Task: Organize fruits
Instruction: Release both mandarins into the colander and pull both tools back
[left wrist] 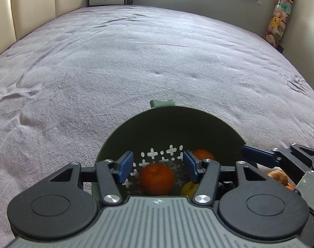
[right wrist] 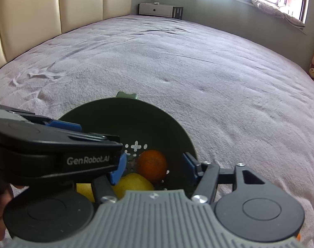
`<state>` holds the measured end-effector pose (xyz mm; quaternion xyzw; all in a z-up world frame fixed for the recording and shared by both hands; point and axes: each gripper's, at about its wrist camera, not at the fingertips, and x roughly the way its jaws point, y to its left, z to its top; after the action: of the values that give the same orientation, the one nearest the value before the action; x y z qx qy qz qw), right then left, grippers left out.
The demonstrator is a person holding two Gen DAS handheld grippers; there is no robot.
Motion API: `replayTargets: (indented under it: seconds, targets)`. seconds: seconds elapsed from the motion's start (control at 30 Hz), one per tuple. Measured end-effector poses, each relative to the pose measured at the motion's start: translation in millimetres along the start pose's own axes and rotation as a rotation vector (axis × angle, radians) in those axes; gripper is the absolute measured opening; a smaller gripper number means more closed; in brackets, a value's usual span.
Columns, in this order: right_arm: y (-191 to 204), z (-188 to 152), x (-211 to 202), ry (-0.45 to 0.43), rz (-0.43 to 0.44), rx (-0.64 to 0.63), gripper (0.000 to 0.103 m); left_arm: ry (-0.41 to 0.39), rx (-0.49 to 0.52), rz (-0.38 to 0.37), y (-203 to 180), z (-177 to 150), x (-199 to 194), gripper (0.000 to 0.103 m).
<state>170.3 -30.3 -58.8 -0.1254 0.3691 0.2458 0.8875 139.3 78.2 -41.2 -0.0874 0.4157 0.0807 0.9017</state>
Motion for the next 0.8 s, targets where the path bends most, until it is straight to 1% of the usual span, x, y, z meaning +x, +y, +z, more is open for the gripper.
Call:
replayTargets:
  seconds: [0.37,0.6,0.8]
  targets:
    - [-9.8,-8.2,-31.7,0.0,-0.087,0.051,0.064,-0.035,0.035,-0.011,-10.8,-4.0,-29.7,0.066]
    - [-19.9,-21.2,-57.0,0.015,-0.13,0.1,0.064,-0.042,0.077,-0.042,-24.2,-16.0,-47.1,0.066]
    - [-30.7,-40.4,-73.9,0.046,-0.163,0.144,0.064,-0.031,0.105,-0.079,-34.7,-29.1,-58.0,0.066]
